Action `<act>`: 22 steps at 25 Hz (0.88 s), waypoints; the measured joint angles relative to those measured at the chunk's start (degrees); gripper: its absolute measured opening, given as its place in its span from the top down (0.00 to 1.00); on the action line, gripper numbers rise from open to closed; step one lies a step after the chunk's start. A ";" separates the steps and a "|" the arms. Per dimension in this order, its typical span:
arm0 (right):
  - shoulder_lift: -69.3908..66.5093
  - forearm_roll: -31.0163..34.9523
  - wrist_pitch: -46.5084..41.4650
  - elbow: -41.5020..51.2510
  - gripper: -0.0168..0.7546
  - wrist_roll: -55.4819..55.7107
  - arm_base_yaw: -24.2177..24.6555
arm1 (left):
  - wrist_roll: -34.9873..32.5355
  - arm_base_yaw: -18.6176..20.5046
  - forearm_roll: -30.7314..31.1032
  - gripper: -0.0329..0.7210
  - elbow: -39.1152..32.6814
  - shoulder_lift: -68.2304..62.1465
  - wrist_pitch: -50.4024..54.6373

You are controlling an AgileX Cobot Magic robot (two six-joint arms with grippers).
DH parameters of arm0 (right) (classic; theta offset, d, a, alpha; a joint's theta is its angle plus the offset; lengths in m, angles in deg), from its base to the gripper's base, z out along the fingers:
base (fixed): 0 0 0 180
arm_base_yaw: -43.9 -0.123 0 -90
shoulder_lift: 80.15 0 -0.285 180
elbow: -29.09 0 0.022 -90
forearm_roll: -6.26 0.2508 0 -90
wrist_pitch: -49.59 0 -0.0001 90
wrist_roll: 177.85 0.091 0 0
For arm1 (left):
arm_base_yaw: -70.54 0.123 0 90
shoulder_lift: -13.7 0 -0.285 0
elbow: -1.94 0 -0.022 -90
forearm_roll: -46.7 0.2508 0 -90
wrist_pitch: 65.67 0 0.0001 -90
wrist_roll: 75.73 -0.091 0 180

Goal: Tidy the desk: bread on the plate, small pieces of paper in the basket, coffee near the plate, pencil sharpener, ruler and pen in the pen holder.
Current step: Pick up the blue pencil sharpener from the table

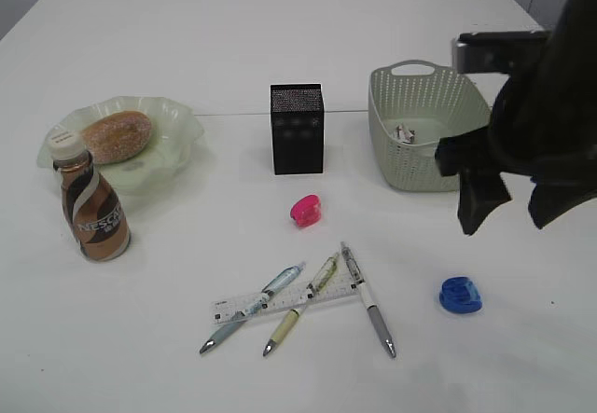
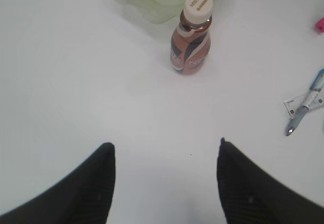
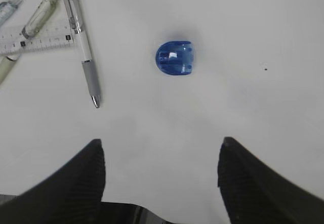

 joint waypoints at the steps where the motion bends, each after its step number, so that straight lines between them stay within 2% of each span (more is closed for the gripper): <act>1: -1.58 0.00 0.51 0.00 0.32 0.14 -0.12 | 0.00 0.00 0.09 0.34 0.00 0.00 0.02; 14: -14.78 -2.07 9.36 0.00 0.32 0.39 -0.12 | 0.00 0.00 1.75 0.34 0.00 0.00 2.75; 22: -21.16 -4.28 10.82 0.00 0.32 0.39 0.00 | 0.00 0.00 2.28 0.34 0.00 0.00 4.49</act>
